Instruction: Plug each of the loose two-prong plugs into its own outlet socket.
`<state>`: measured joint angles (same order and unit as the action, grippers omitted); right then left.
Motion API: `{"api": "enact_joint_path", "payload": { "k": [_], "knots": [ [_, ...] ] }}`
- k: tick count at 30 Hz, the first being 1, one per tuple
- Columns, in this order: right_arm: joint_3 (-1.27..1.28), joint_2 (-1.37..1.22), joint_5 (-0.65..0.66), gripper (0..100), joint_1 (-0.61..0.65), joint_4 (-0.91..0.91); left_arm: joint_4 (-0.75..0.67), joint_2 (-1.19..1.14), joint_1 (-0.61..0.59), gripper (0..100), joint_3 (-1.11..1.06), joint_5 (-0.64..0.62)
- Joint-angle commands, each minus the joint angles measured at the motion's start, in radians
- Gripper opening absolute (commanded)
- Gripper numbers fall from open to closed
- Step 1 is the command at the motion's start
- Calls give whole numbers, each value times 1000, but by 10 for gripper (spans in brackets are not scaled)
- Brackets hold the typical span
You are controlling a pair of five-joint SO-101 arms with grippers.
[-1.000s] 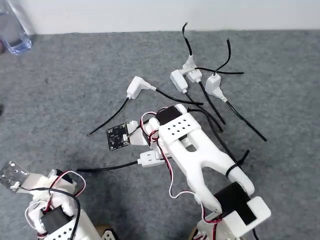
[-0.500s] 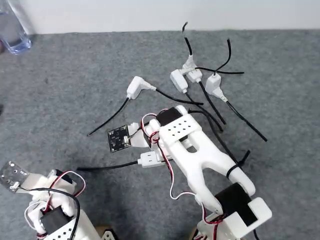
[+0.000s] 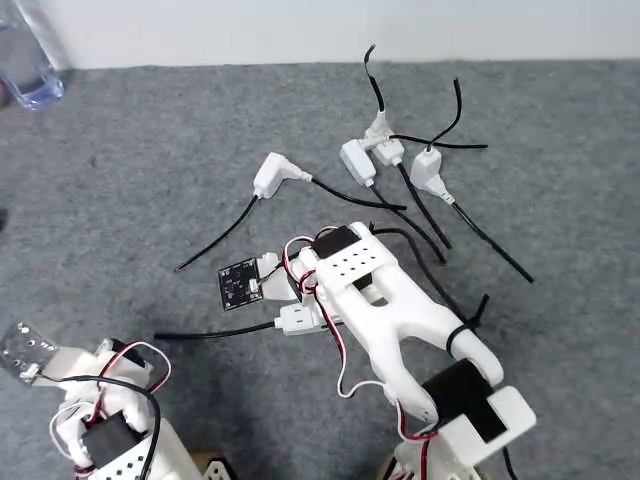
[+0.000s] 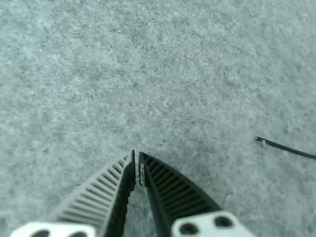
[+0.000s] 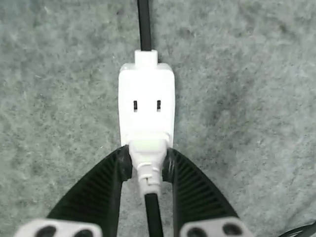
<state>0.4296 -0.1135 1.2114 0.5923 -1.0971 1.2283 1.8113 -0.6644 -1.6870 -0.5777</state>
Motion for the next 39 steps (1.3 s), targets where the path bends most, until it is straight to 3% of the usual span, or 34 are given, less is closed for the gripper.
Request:
{"api": "enact_joint_path", "payload": {
  "k": [1,9,16,27,39],
  "knots": [
    [-5,-97,-14,8,12,5,-8,6,-5,12,4,9],
    [-6,-99,-21,8,12,5,-8,6,-5,12,4,9],
    [-106,10,-221,17,31,-111,-8,6,-5,12,4,9],
    [-121,211,-226,355,58,-277,-8,6,-5,12,4,9],
    [-137,113,-367,369,151,-173,-8,6,-5,12,4,9]
  ]
}}
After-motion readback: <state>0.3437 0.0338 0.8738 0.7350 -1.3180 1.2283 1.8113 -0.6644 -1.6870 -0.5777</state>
